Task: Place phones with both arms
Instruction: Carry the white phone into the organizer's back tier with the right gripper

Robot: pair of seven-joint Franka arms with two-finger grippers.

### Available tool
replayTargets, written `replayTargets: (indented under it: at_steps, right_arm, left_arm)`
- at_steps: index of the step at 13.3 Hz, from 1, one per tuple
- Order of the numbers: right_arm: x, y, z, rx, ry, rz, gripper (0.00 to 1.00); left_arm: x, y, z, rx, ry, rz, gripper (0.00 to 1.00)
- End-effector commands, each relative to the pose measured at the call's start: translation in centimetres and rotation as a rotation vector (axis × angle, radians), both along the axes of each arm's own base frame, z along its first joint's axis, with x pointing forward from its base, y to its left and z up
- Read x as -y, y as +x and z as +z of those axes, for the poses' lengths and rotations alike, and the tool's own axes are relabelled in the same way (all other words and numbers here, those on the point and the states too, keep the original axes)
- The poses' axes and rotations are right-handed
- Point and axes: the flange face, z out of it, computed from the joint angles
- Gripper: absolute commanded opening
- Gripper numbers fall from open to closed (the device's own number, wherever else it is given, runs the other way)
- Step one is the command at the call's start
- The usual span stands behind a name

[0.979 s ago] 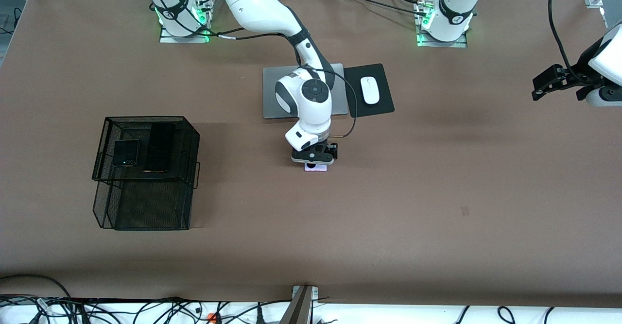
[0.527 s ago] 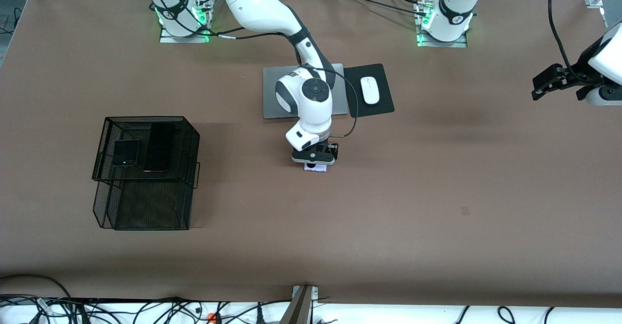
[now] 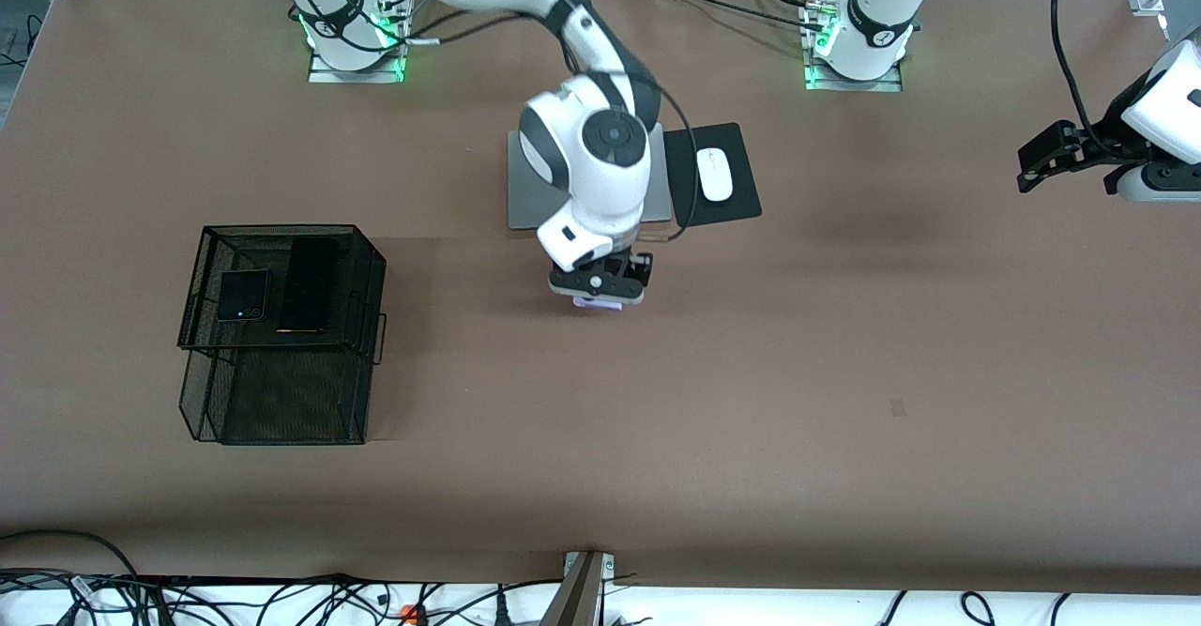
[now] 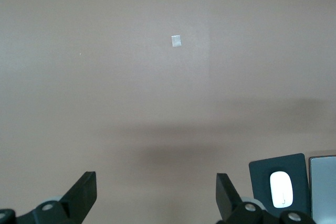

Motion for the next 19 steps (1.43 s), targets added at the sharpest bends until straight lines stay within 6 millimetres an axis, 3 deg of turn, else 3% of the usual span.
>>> replayTargets:
  at_steps: [1,3,6,10,12,14,16,19]
  right_arm:
    - [4.2,1.1,6.1,-0.073,-0.002,0.054,0.20]
    - [9.9,3.5,9.5,-0.108,-0.028,0.110,0.20]
    - [19.8,7.9,12.2,-0.154,-0.037,0.192,0.20]
    - [36.2,13.6,12.6,-0.201,0.030,0.243,0.20]
    - [42.0,15.3,11.9,-0.190,0.026,0.263,0.20]
    - [46.3,17.2,9.1,-0.166,0.029,0.241,0.20]
    - [49.0,18.8,4.9,-0.156,0.033,0.227,0.20]
    - [49.3,20.3,-0.1,-0.138,0.015,0.212,0.20]
  left_arm:
    - [0.4,0.0,0.7,0.009,0.022,-0.020,1.00]
    - [0.1,0.0,0.7,0.009,0.021,-0.019,1.00]
    - [0.6,-0.1,0.8,0.006,0.021,-0.024,1.00]
    - [0.5,-0.2,0.8,0.006,0.019,-0.022,1.00]
    - [0.6,-0.2,0.9,0.006,0.021,-0.024,1.00]
    - [1.4,-0.2,0.9,0.006,0.020,-0.036,1.00]
    - [2.2,-0.1,0.8,0.007,0.023,-0.054,1.00]
    - [2.2,-0.1,1.4,0.017,0.021,-0.054,1.00]
